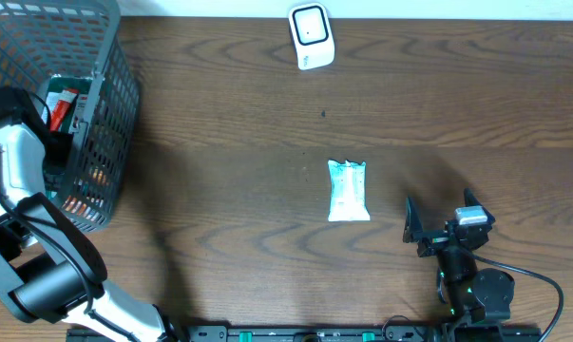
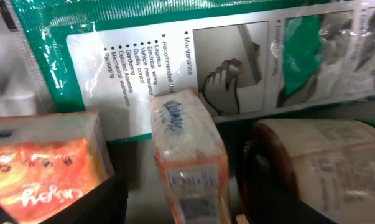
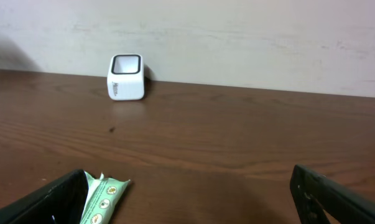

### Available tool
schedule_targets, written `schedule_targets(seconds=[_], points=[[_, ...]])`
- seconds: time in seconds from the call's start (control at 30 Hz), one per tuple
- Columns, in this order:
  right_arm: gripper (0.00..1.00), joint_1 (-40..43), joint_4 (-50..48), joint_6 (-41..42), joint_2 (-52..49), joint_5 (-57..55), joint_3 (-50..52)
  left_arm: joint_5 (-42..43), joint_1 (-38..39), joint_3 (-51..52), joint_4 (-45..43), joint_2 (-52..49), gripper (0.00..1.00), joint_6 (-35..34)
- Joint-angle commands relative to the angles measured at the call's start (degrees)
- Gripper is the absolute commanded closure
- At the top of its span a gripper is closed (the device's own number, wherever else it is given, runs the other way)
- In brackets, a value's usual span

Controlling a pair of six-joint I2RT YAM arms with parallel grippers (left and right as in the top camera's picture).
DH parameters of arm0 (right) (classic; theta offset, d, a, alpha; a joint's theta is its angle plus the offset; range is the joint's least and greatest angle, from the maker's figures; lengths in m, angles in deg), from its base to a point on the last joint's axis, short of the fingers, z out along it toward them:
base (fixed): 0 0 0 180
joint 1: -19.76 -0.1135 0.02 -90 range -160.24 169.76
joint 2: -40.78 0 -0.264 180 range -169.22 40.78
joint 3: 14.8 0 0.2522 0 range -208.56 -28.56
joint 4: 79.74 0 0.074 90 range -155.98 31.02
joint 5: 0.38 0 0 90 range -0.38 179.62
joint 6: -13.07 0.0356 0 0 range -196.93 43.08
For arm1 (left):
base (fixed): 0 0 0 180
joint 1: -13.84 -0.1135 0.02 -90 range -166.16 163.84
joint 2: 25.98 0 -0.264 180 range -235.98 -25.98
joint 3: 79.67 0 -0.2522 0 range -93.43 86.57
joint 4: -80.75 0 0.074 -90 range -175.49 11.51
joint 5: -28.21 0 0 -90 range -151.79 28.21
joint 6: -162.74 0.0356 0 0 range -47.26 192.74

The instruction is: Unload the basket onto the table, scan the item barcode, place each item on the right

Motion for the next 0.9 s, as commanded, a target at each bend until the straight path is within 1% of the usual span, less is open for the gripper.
schedule_targets(seconds=[0.0, 0.07, 0.1, 0.17, 0.2, 0.23, 0.27, 0.3, 0.47, 0.57, 0.63, 0.87], points=[[0.01, -0.7, 0.2, -0.2, 0.1, -0.1, 0.0, 0.2, 0.2, 2.8, -1.6, -0.4, 0.44, -0.5], [0.01, -0.7, 0.2, -0.3, 0.1, -0.1, 0.0, 0.2, 0.2, 3.6, -2.3, -0.4, 0.53, -0.5], [0.01, -0.7, 0.2, -0.2, 0.1, -0.1, 0.0, 0.2, 0.2, 3.7, -2.8, -0.4, 0.62, -0.5], [0.01, -0.7, 0.2, -0.3, 0.1, -0.1, 0.0, 0.7, 0.1, 3.7, -3.6, -0.3, 0.69, -0.5], [0.01, -0.7, 0.2, -0.3, 0.1, -0.1, 0.0, 1.1, 0.1, 3.6, -3.9, -0.3, 0.76, -0.5], [0.01, -0.7, 0.2, -0.2, 0.1, -0.1, 0.0, 1.5, 0.0, 3.3, -4.0, -0.2, 0.80, -0.5], [0.01, -0.7, 0.2, -0.2, 0.1, -0.1, 0.0, 1.9, -0.2, 2.8, -4.0, -0.1, 0.81, -0.5], [0.01, -0.7, 0.2, -0.3, 0.1, -0.1, 0.0, 2.6, -0.5, 2.1, -3.9, 0.1, 0.85, -0.2], [0.01, -0.7, 0.2, -0.2, 0.1, -0.1, 0.0, 5.2, -2.8, -1.6, -3.0, 4.0, 0.86, 0.8], [0.01, -0.7, 0.2, -0.2, 0.1, -0.1, 0.0, 7.1, -4.5, -4.6, -2.9, 9.6, 0.85, 0.9], [0.01, -0.7, 0.2, -0.2, 0.1, -0.1, 0.0, 8.3, -5.2, -6.6, -2.6, 13.3, 0.85, 2.9], [0.01, -0.7, 0.2, -0.2, 0.1, -0.1, 0.0, 8.3, -5.4, -15.3, -0.7, 25.5, 0.85, 4.9]])
